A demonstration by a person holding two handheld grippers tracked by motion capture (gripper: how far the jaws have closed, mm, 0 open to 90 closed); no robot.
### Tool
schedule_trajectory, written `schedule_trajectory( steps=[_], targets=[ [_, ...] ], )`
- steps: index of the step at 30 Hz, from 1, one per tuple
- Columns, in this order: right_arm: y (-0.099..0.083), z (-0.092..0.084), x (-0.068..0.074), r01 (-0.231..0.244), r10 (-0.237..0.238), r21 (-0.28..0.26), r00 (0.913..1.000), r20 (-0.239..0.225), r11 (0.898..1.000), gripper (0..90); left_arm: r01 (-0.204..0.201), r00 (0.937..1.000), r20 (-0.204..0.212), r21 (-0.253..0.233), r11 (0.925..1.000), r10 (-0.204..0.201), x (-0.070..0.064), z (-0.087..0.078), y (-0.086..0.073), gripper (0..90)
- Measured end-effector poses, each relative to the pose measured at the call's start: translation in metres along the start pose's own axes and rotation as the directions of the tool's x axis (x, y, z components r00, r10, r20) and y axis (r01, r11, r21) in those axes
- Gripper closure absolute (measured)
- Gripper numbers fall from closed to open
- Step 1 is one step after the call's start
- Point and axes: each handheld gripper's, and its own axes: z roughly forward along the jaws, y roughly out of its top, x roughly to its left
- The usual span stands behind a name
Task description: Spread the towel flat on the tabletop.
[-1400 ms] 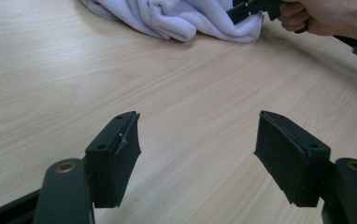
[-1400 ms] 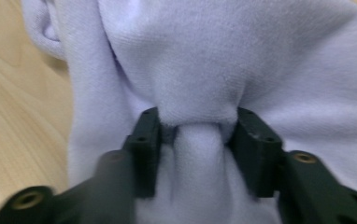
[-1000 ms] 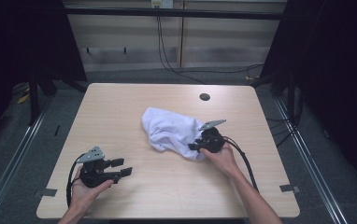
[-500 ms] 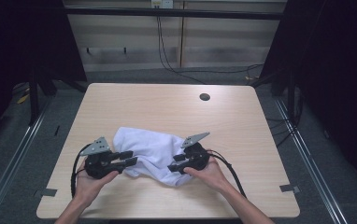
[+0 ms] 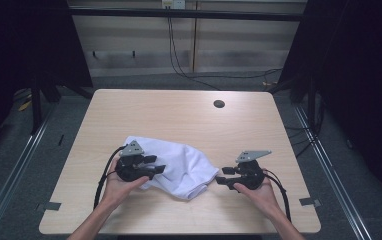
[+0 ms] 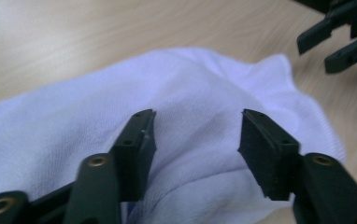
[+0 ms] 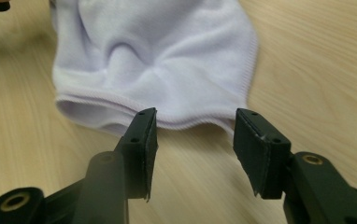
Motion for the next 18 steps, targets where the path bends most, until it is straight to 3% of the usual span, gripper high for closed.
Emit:
schedule_trajectory(
  steps=[3, 6, 8, 9, 10, 12, 14, 18],
  targets=[
    [-0.003, 0.004, -0.008, -0.021, 0.021, 0.004, 0.9998, 0.003, 1.0, 49.3, 0.022, 0.9997, 0.011, 0.079, 0.9966, -0.023, 0.004, 0.006, -0.011, 74.5],
    [-0.005, 0.014, -0.006, -0.008, 0.008, 0.046, 1.0, 0.006, 0.999, 49.9, 0.037, 0.9988, 0.029, 0.096, 0.9947, -0.039, 0.0, -0.003, -0.018, 78.6],
    [-0.007, 0.019, -0.003, 0.015, -0.015, 0.061, 0.9999, -0.007, 0.998, 50.6, 0.046, 0.9979, 0.04, 0.094, 0.9946, -0.05, -0.006, -0.011, -0.026, 78.0],
    [-0.007, 0.022, -0.001, 0.026, -0.025, 0.067, 0.9995, -0.019, 0.997, 52.5, 0.083, 0.9951, 0.047, 0.086, 0.9928, -0.087, -0.007, -0.015, -0.029, 75.7],
    [-0.008, 0.025, 0.001, 0.034, -0.032, 0.081, 0.9991, -0.029, 0.996, 55.0, 0.096, 0.9931, 0.059, 0.08, 0.9921, -0.101, -0.008, -0.019, -0.031, 72.9],
    [-0.008, 0.028, 0.006, 0.05, -0.047, 0.082, 0.9983, -0.033, 0.995, 57.0, 0.064, 0.9959, 0.059, 0.075, 0.9951, -0.069, -0.01, -0.025, -0.032, 69.5],
    [-0.007, 0.03, 0.011, 0.074, -0.071, 0.085, 0.9967, -0.04, 0.994, 63.0, 0.082, 0.9941, 0.068, 0.039, 0.9959, -0.085, -0.011, -0.029, -0.031, 64.2],
    [-0.003, 0.034, 0.015, 0.081, -0.077, 0.075, 0.9959, -0.046, 0.994, 74.8, 0.035, 0.9984, 0.044, -0.016, 0.9992, -0.035, -0.021, -0.031, -0.02, 55.6]
  ],
)
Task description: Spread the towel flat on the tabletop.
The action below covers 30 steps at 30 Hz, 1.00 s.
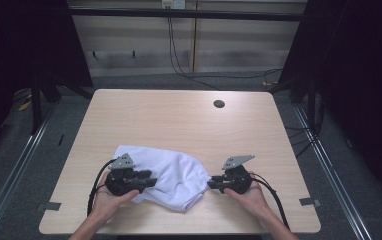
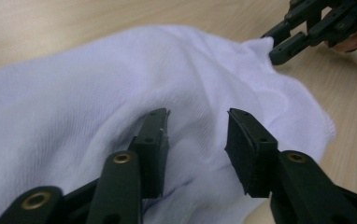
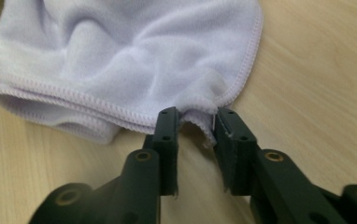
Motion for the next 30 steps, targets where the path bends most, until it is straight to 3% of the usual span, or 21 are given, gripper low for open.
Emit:
schedule_trajectory(
  steps=[2, 4, 9, 12, 14, 16, 19, 23, 26, 28, 30],
  targets=[
    [0.004, -0.001, -0.001, -0.016, 0.015, -0.028, 0.9997, -0.017, 0.999, 81.5, -0.022, 0.9986, -0.049, 0.011, 0.9997, 0.022, -0.006, 0.003, 0.004, 47.2],
    [0.009, -0.003, -0.002, -0.04, 0.036, -0.067, 0.9981, -0.049, 0.997, 84.8, -0.031, 0.999, -0.031, 0.008, 0.9995, 0.031, -0.01, 0.007, 0.006, 44.0],
    [0.019, 0.002, 0.001, -0.036, 0.029, -0.102, 0.997, -0.071, 0.994, 87.3, -0.073, 0.9968, 0.033, -0.012, 0.9973, 0.073, -0.021, 0.015, 0.013, 42.9],
    [0.027, 0.004, 0.006, -0.023, 0.012, -0.124, 0.996, -0.089, 0.992, 87.3, -0.039, 0.9955, 0.085, -0.015, 0.9991, 0.04, -0.022, 0.021, 0.016, 41.7],
    [0.031, 0.005, 0.009, -0.021, 0.007, -0.136, 0.9952, -0.097, 0.99, 87.4, -0.058, 0.9953, 0.079, 0.019, 0.9981, 0.056, -0.021, 0.028, 0.015, 42.5],
    [0.033, 0.009, 0.01, -0.017, 0.003, -0.131, 0.9945, -0.105, 0.991, 87.4, -0.069, 0.9968, 0.045, 0.062, 0.9957, 0.066, -0.018, 0.034, 0.012, 45.2],
    [0.03, 0.019, 0.011, -0.009, -0.002, -0.095, 0.9935, -0.113, 0.995, 87.5, -0.067, 0.9964, 0.056, 0.064, 0.9956, 0.064, -0.013, 0.037, 0.01, 46.8],
    [0.029, 0.026, 0.014, -0.002, -0.009, -0.081, 0.9912, -0.132, 0.997, 87.6, -0.099, 0.9951, 0.015, 0.106, 0.9894, 0.098, -0.014, 0.05, 0.007, 52.3],
    [0.027, 0.03, 0.015, 0.005, -0.015, -0.068, 0.9894, -0.144, 0.998, 87.7, -0.139, 0.9897, -0.016, 0.134, 0.9812, 0.142, -0.019, 0.053, 0.008, 63.6],
    [0.025, 0.034, 0.017, 0.008, -0.017, -0.055, 0.9884, -0.151, 0.998, 87.8, -0.121, 0.9926, -0.001, 0.113, 0.9862, 0.122, -0.017, 0.05, 0.008, 77.1],
    [0.025, 0.034, 0.018, 0.014, -0.021, -0.051, 0.9887, -0.148, 0.999, 87.9, -0.078, 0.9962, 0.043, 0.073, 0.9943, 0.075, -0.011, 0.043, 0.008, 82.1]
  ],
)
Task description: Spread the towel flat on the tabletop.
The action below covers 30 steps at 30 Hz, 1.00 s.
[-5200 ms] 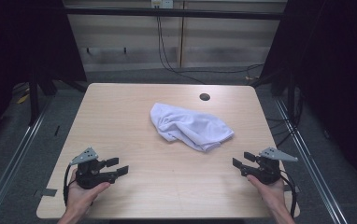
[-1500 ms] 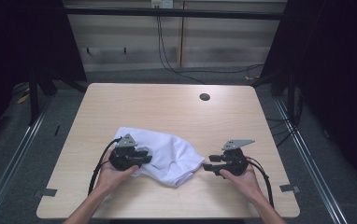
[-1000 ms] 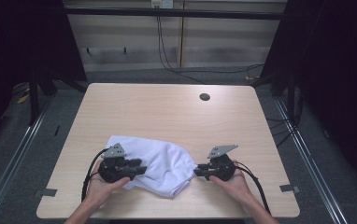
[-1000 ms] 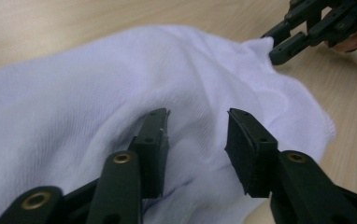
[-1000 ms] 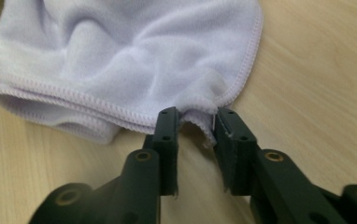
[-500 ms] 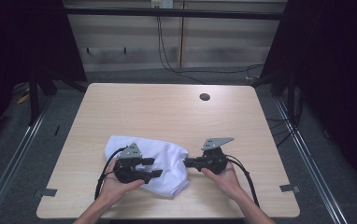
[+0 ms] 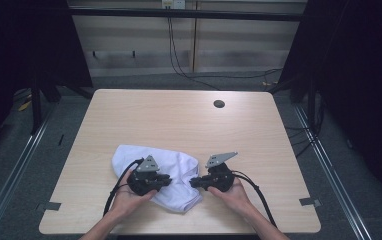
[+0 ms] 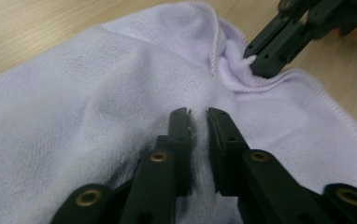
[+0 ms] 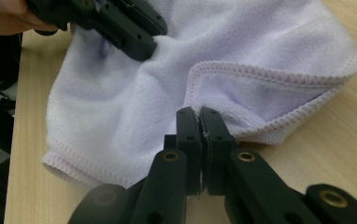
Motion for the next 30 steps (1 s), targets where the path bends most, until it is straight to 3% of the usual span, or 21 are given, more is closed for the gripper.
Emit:
schedule_trajectory(
  steps=[1, 6, 9, 10, 12, 16, 18, 21, 23, 25, 30],
  targets=[
    [0.0, -0.001, 0.0, 0.003, -0.003, -0.004, 1.0, 0.001, 1.0, 87.9, 0.03, 0.9991, 0.031, -0.041, 0.9987, -0.029, 0.002, -0.006, 0.0, 83.0],
    [0.001, -0.01, -0.005, -0.002, 0.003, -0.014, 0.9988, 0.05, 1.0, 88.3, 0.063, 0.9965, 0.064, -0.144, 0.9875, -0.054, 0.006, -0.028, 0.003, 84.5],
    [0.0, -0.02, -0.012, -0.018, 0.021, -0.026, 0.9954, 0.093, 0.999, 88.5, 0.102, 0.9929, 0.082, -0.219, 0.9704, -0.086, 0.013, -0.044, 0.005, 84.5],
    [-0.001, -0.024, -0.015, -0.026, 0.029, -0.03, 0.9931, 0.114, 0.999, 88.6, 0.103, 0.9935, 0.072, -0.229, 0.9679, -0.088, 0.015, -0.048, 0.005, 84.5],
    [-0.002, -0.03, -0.02, -0.038, 0.043, -0.046, 0.9906, 0.13, 0.998, 88.9, 0.144, 0.9883, 0.089, -0.271, 0.9516, -0.124, 0.021, -0.056, 0.003, 84.5],
    [-0.001, -0.046, -0.028, -0.06, 0.074, -0.094, 0.9852, 0.155, 0.994, 89.3, 0.179, 0.9829, 0.1, -0.315, 0.932, -0.154, 0.028, -0.068, 0.001, 85.9],
    [0.001, -0.052, -0.03, -0.059, 0.079, -0.107, 0.9799, 0.183, 0.992, 89.4, 0.179, 0.9835, 0.088, -0.33, 0.9268, -0.158, 0.029, -0.073, 0.002, 86.5],
    [-0.001, -0.062, -0.034, -0.074, 0.1, -0.129, 0.9727, 0.21, 0.989, 89.5, 0.167, 0.9859, 0.063, -0.338, 0.9261, -0.155, 0.031, -0.079, 0.003, 87.5],
    [-0.001, -0.07, -0.038, -0.083, 0.115, -0.148, 0.968, 0.223, 0.986, 89.5, 0.177, 0.9842, 0.059, -0.357, 0.9173, -0.167, 0.034, -0.084, 0.002, 87.5],
    [0.001, -0.081, -0.043, -0.089, 0.132, -0.183, 0.9633, 0.234, 0.979, 89.5, 0.182, 0.983, 0.047, -0.378, 0.9076, -0.177, 0.038, -0.092, 0.003, 87.5],
    [0.011, -0.114, -0.059, -0.087, 0.162, -0.252, 0.9411, 0.297, 0.964, 89.5, 0.195, 0.9762, 0.007, -0.467, 0.8626, -0.217, 0.052, -0.119, 0.007, 87.7]
  ],
)
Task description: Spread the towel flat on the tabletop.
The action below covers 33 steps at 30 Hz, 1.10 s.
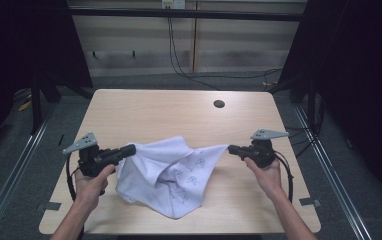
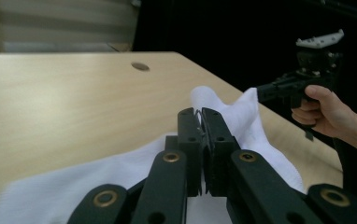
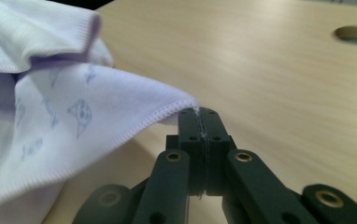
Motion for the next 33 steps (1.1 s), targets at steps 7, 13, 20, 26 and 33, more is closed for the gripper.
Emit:
schedule_trajectory(
  steps=[7, 13, 20, 26, 33],
  targets=[
    [0.028, -0.022, -0.032, 0.008, -0.006, -0.018, 0.993, 0.118, 1.0, 89.5, 0.008, 0.9978, -0.066, -0.073, 0.9973, -0.012, 0.017, -0.017, 0.022, 87.9],
    [0.057, -0.041, -0.059, -0.007, 0.016, -0.043, 0.9762, 0.216, 0.999, 89.5, -0.007, 0.9935, -0.114, -0.153, 0.9883, -0.011, 0.024, -0.025, 0.054, 88.1],
    [0.076, -0.059, -0.078, -0.017, 0.041, -0.081, 0.953, 0.3, 0.997, 89.6, -0.03, 0.9916, -0.13, -0.209, 0.9774, 0.003, 0.02, -0.034, 0.073, 88.1],
    [0.057, -0.085, -0.09, -0.048, 0.093, -0.136, 0.9353, 0.342, 0.99, 89.5, -0.036, 0.9866, -0.163, -0.236, 0.9711, -0.003, 0.024, -0.059, 0.069, 88.1],
    [-0.002, -0.072, -0.073, -0.065, 0.071, -0.032, 0.9696, 0.234, 0.997, 70.7, -0.046, 0.9953, -0.089, -0.089, 0.9949, 0.038, 0.008, -0.043, 0.028, 87.8]
  ],
)
